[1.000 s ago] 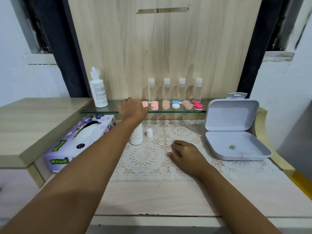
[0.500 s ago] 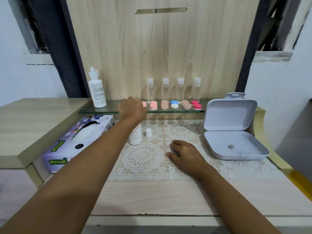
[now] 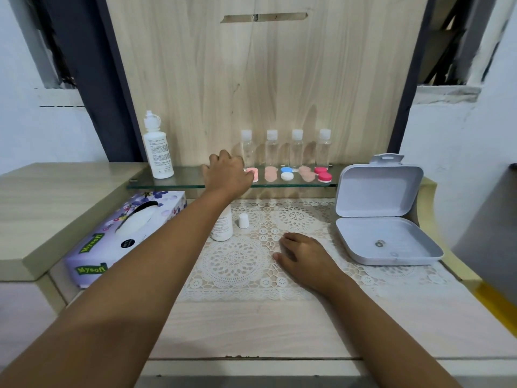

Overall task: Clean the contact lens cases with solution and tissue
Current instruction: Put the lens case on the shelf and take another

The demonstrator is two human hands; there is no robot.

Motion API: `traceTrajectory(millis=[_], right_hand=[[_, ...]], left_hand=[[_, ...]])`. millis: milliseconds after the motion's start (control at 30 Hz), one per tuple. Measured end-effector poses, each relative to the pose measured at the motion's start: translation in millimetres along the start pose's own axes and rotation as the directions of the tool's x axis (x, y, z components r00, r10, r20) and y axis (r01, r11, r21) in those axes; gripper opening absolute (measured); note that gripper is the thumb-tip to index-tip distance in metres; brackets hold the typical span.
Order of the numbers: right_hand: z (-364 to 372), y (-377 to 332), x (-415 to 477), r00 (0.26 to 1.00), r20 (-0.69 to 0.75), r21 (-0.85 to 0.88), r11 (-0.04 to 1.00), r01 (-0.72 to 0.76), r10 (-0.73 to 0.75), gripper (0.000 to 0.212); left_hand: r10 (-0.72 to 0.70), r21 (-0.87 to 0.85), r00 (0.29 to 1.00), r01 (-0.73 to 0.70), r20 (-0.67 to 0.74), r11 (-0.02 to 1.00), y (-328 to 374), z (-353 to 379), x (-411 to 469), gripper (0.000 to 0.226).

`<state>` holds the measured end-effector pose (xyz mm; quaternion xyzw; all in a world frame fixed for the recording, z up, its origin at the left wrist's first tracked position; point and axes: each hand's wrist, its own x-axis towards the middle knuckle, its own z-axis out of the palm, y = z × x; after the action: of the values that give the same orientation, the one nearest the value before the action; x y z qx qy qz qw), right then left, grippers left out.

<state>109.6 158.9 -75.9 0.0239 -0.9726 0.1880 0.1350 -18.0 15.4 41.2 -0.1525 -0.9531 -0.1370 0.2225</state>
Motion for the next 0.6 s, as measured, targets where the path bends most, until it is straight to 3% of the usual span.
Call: traceTrajectory(millis=[133, 367, 600], right_hand=[[2, 1, 0, 1.000, -0.020, 0.003, 1.000, -0.017, 0.017, 0.052], [4, 3, 1, 1.000, -0.027, 0.002, 1.000, -0.015, 0.015, 0.043], [4, 3, 1, 1.000, -0.026, 0.000, 1.000, 0.004, -0.004, 0.043]], left_hand=[[0.008, 0.051, 0.998, -0.011, 0.066, 0.999, 2, 8, 6, 0.045], [0.000, 0.120, 0.997, -0.010, 0.084, 0.993, 4, 10, 9, 0.040], [-0.024, -0.067, 1.000, 0.024, -0.005, 0.997, 6, -3, 4, 0.034]])
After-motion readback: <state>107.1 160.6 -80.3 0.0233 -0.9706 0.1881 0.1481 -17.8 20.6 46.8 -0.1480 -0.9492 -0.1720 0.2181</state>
